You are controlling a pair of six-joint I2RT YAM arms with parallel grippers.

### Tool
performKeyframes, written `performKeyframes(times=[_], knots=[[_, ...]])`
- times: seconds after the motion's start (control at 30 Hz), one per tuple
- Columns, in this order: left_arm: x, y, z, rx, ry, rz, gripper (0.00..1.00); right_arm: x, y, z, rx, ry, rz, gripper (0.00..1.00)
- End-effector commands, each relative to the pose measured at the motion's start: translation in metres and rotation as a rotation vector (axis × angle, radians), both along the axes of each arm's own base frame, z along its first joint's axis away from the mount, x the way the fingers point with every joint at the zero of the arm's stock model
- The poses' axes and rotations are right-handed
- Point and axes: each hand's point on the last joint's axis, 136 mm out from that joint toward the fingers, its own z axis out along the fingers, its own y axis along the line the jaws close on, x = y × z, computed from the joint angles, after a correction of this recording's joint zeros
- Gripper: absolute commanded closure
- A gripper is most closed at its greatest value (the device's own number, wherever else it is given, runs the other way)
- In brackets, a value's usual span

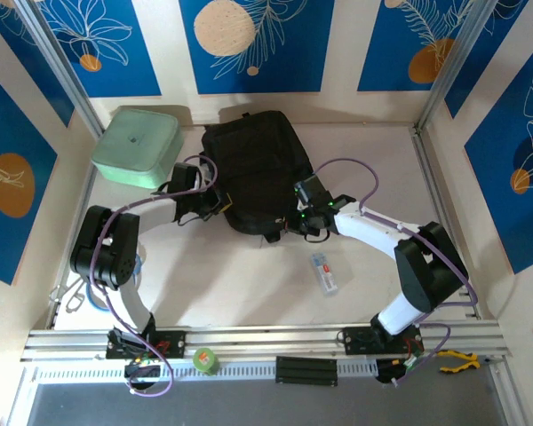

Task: Pack the student bag
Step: Zip the student bag at the center of the table.

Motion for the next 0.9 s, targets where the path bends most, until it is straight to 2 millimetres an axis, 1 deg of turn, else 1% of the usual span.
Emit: performKeyframes(times=[0.0,0.07,0.13,0.17,0.27,0.3,0.37,0.4,0.43,0.53,0.67,0.8,0.87], knots=[[0.009,0.013,0.000,0.045,-0.022,0.032,1.00,0.002,-0.039,-0.008,-0.202,-0.014,-0.058,1.00],[0.009,0.014,0.000,0.054,-0.023,0.033,1.00,0.005,-0.054,-0.007,-0.266,-0.028,-0.095,1.00],[0.009,0.014,0.002,0.052,-0.026,0.033,1.00,0.005,-0.064,-0.004,-0.304,-0.043,-0.120,1.00],[0.009,0.014,0.003,0.048,-0.027,0.032,1.00,0.004,-0.065,-0.001,-0.306,-0.050,-0.125,1.00],[0.010,0.012,0.006,0.040,-0.034,0.031,1.00,-0.001,-0.060,0.006,-0.306,-0.068,-0.112,1.00],[0.010,0.012,0.006,0.037,-0.036,0.030,1.00,-0.003,-0.055,0.008,-0.297,-0.073,-0.099,1.00],[0.011,0.011,0.006,0.036,-0.037,0.028,1.00,-0.010,-0.038,0.012,-0.285,-0.099,-0.049,1.00],[0.011,0.011,0.004,0.037,-0.031,0.029,1.00,-0.013,-0.037,0.012,-0.306,-0.103,-0.050,1.00],[0.012,0.011,0.004,0.037,-0.033,0.030,1.00,-0.014,-0.040,0.012,-0.334,-0.105,-0.071,1.00],[0.012,0.013,0.005,0.043,-0.037,0.035,1.00,-0.013,-0.062,0.011,-0.396,-0.101,-0.165,1.00],[0.010,0.011,0.009,0.032,-0.040,0.025,1.00,-0.009,-0.088,0.019,-0.471,-0.118,-0.251,1.00],[0.007,0.006,0.012,0.013,-0.045,0.006,1.00,-0.001,-0.101,0.028,-0.535,-0.140,-0.290,1.00],[0.006,0.003,0.013,0.005,-0.045,-0.001,1.00,0.003,-0.097,0.029,-0.520,-0.142,-0.281,1.00]])
